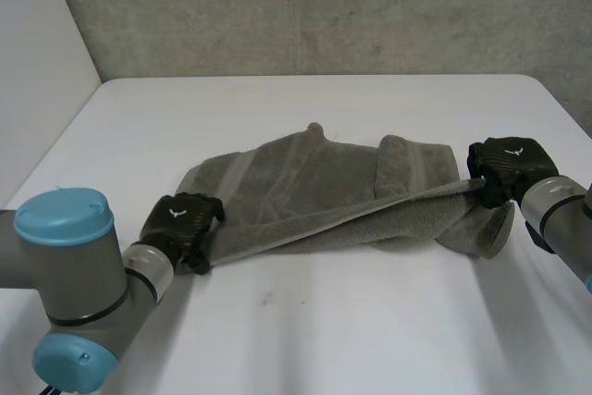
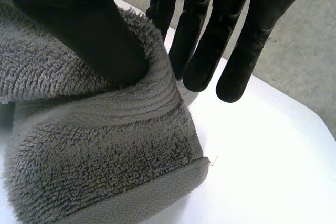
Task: Fold the laundry
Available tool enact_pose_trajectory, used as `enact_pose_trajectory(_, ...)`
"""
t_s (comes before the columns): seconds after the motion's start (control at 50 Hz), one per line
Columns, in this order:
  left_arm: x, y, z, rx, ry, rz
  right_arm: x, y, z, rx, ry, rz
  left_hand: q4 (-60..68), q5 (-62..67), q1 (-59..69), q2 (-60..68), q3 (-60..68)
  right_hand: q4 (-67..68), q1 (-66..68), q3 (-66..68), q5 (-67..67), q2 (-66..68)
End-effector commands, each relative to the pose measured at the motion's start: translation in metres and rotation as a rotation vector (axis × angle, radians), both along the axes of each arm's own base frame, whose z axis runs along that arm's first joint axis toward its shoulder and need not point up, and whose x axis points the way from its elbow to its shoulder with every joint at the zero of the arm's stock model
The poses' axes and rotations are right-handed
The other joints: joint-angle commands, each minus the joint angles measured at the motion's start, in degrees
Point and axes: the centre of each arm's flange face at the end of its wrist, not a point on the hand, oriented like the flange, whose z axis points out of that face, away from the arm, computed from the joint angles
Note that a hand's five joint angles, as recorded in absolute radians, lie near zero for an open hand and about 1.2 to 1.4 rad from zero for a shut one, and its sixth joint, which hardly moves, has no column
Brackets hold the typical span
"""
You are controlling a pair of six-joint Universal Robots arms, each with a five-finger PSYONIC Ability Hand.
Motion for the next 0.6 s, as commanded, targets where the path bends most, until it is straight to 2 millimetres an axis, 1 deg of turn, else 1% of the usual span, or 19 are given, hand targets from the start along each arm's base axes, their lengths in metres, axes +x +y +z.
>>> enact_pose_trajectory(0.02, 0.009, 0.005, 0.024, -0.031, -0.03, 0.027, 0.001, 0.001, 0.0, 0.004, -0.002, 0.008, 5.3, 5.3, 5.2, 5.4, 5.4, 11.8, 24.2, 12.3, 14.1, 12.8)
enact_pose_trajectory(0.08, 0.013, 0.01, 0.029, -0.03, -0.07, 0.034, 0.001, 0.001, -0.001, 0.005, -0.003, 0.009, 5.3, 5.3, 5.2, 5.4, 5.4, 11.8, 24.2, 12.3, 14.1, 12.8)
enact_pose_trajectory(0.22, 0.015, 0.01, 0.023, -0.025, -0.113, 0.045, 0.002, 0.002, -0.002, 0.006, -0.002, 0.014, 7.7, 7.7, 7.5, 7.7, 7.7, 11.8, 24.2, 12.3, 14.1, 12.8)
enact_pose_trajectory(0.26, 0.014, 0.008, 0.012, -0.005, -0.127, 0.048, 0.003, 0.003, -0.002, 0.008, -0.003, 0.015, 8.5, 8.5, 8.4, 8.6, 8.6, 11.8, 24.2, 12.3, 14.1, 12.8)
enact_pose_trajectory(0.28, 0.014, 0.008, 0.012, -0.004, -0.127, 0.048, 0.003, 0.003, -0.002, 0.008, -0.003, 0.015, 8.5, 8.5, 8.4, 8.6, 8.6, 11.8, 24.2, 12.3, 14.1, 12.8)
enact_pose_trajectory(0.32, 0.013, 0.004, 0.005, -0.001, -0.127, 0.05, 0.003, 0.003, -0.003, 0.012, -0.001, 0.017, 8.7, 8.7, 8.5, 8.8, 8.7, 11.8, 24.2, 12.3, 14.1, 12.8)
enact_pose_trajectory(0.44, 0.01, -0.002, 0.0, -0.036, -0.113, 0.052, 0.003, 0.003, -0.003, 0.01, -0.004, 0.02, 10.5, 10.5, 10.4, 10.6, 10.6, 11.8, 24.2, 12.3, 14.1, 12.8)
enact_pose_trajectory(0.52, 0.006, -0.011, -0.002, -0.08, -0.09, 0.053, 0.003, 0.003, -0.003, 0.011, -0.004, 0.02, 17.4, 17.4, 17.3, 17.5, 17.5, 11.8, 24.2, 12.3, 14.1, 12.8)
enact_pose_trajectory(0.6, 0.004, -0.014, -0.005, -0.079, -0.09, 0.049, 0.003, 0.004, -0.004, 0.015, -0.003, 0.02, 19.9, 20.0, 19.8, 20.0, 20.0, 11.8, 24.2, 12.3, 14.1, 12.8)
